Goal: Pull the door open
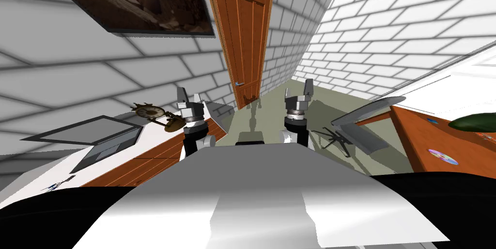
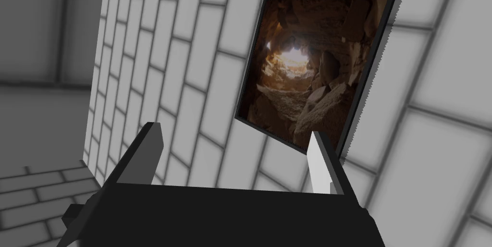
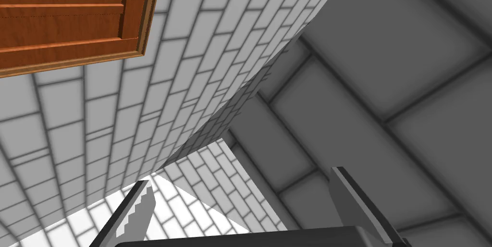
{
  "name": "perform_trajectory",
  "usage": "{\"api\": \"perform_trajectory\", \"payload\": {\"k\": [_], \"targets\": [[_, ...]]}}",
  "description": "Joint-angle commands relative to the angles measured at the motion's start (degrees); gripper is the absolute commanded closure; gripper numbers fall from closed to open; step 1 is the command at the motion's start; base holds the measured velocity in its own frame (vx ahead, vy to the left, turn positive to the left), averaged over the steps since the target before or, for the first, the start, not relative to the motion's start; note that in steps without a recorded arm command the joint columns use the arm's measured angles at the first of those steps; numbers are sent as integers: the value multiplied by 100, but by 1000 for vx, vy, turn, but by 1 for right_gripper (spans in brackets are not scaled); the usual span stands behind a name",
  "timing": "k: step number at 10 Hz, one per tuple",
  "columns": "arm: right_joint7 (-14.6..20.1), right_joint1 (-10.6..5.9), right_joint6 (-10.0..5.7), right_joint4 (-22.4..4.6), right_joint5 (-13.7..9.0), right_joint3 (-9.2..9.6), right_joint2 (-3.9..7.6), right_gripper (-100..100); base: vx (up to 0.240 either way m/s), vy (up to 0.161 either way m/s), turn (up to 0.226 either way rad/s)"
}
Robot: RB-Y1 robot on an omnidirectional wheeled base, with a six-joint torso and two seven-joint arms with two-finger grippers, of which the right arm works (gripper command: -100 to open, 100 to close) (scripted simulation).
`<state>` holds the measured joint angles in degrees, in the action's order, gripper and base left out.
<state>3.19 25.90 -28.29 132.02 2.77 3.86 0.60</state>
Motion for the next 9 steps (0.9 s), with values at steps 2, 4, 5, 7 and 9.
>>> {"api": "perform_trajectory", "payload": {"k": [2,4,5,7,9], "targets": [[-4,-94,-52,-283,-36,-35,73,-100,72,-3,123],[-8,-179,-99,-536,-68,-66,129,-100,128,-8,112],[-10,-208,-114,-623,-79,-77,146,-100,103,-15,116],[-13,-294,-162,-884,-112,-109,195,-100,104,-15,112],[-18,-395,-218,-1188,-151,-146,244,-100,111,-5,133]]}}
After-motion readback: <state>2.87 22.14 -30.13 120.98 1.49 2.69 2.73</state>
